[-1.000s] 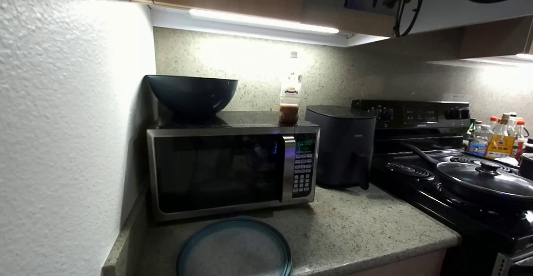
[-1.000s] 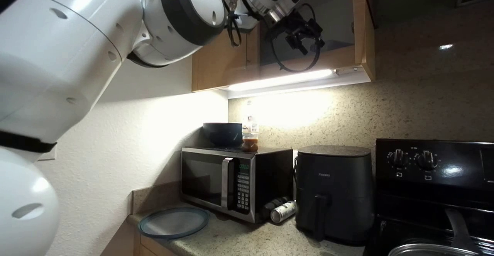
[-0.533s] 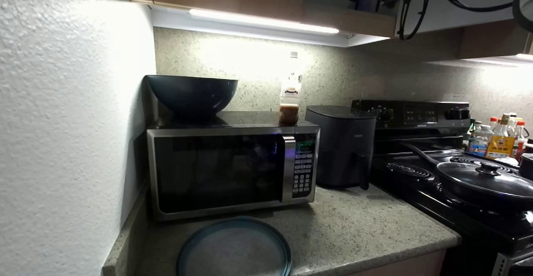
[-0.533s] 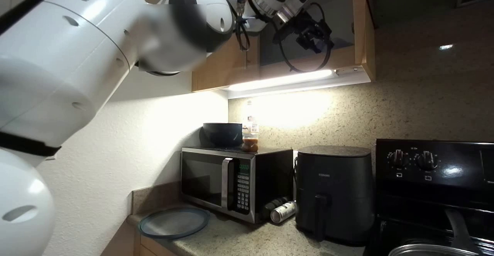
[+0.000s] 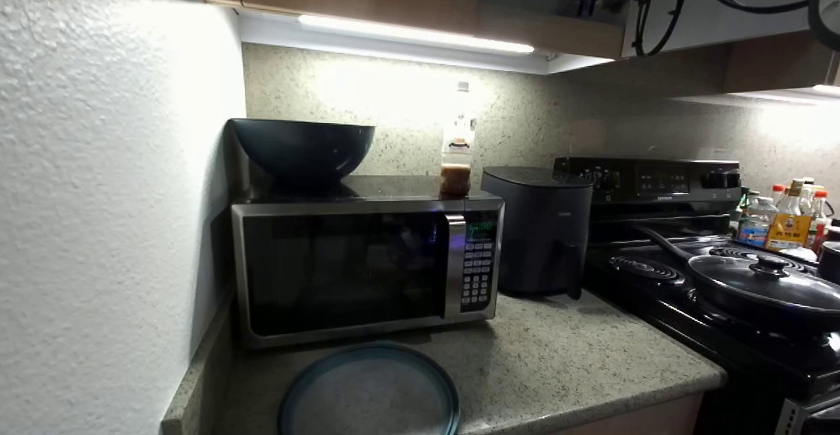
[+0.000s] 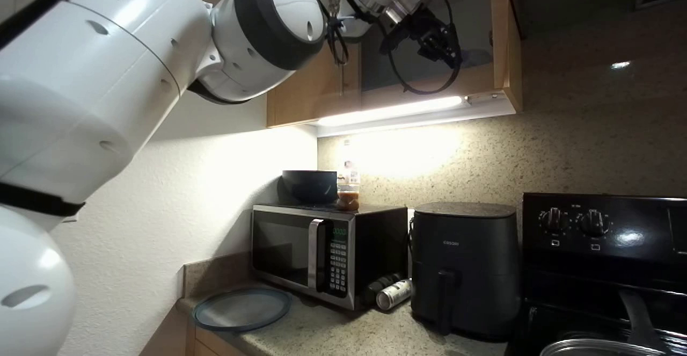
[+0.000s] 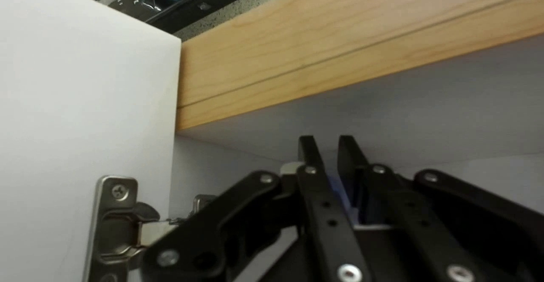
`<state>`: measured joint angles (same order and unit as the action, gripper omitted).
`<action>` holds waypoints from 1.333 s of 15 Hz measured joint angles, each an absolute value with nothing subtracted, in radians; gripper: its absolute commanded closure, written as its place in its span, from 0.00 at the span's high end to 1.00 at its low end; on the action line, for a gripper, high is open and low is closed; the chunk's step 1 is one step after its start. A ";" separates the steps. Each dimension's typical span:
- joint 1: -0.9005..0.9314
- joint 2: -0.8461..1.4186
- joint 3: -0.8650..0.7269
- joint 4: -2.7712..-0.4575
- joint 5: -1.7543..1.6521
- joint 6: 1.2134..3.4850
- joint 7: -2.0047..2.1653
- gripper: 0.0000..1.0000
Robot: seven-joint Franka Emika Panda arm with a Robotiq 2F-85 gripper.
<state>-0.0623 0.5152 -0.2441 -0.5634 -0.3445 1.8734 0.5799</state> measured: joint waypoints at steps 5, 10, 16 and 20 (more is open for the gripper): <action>-0.066 0.448 -0.271 -0.561 -0.345 1.831 0.581 0.00; -0.088 0.381 -0.281 -0.563 -0.336 1.800 0.587 0.26; -0.102 0.366 -0.281 -0.567 -0.334 1.769 0.587 0.51; -0.098 0.374 -0.281 -0.563 -0.336 1.771 0.586 0.45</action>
